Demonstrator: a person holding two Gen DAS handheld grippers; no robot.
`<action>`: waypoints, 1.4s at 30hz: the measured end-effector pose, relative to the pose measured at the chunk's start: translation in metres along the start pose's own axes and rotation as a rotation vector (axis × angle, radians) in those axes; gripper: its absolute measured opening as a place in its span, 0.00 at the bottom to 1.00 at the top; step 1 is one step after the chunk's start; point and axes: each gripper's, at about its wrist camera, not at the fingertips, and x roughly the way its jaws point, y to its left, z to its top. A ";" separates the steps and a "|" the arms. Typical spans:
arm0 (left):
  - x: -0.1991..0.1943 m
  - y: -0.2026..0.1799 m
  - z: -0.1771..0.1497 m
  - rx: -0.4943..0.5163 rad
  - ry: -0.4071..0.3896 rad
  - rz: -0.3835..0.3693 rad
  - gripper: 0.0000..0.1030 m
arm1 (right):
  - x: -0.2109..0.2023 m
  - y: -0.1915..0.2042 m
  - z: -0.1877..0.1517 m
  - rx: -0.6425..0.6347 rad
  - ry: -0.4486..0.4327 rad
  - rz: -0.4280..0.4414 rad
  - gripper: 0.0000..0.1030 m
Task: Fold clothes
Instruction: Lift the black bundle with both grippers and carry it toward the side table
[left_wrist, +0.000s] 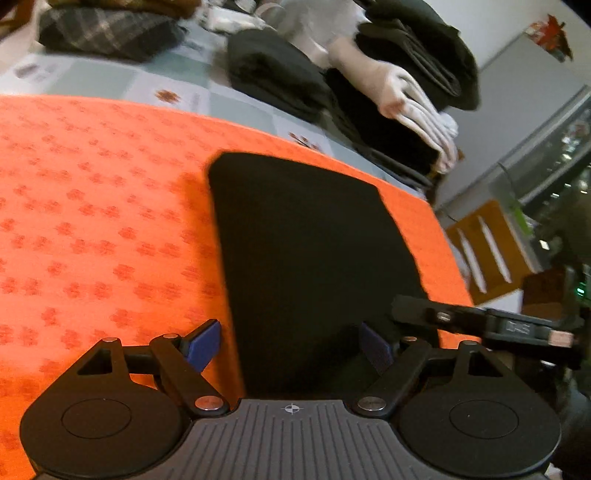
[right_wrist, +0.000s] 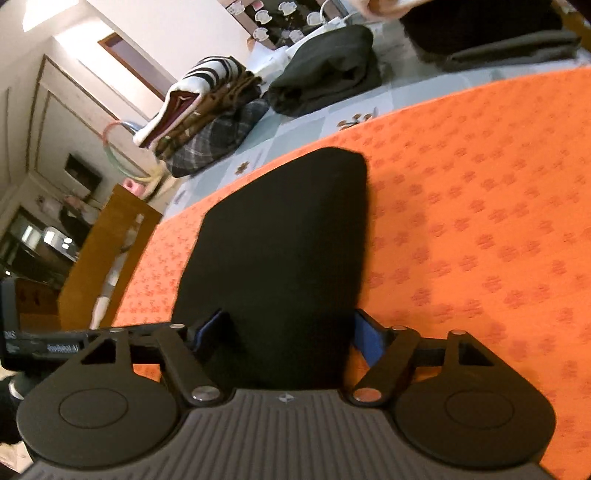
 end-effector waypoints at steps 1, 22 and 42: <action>0.002 -0.001 -0.001 0.007 0.001 -0.013 0.83 | 0.003 0.000 -0.001 0.000 0.005 0.002 0.78; -0.045 -0.022 0.060 0.048 -0.137 -0.168 0.63 | -0.019 0.044 0.070 0.074 -0.112 0.123 0.45; -0.046 0.000 0.263 0.142 -0.390 -0.087 0.63 | 0.058 0.082 0.285 -0.036 -0.289 0.290 0.45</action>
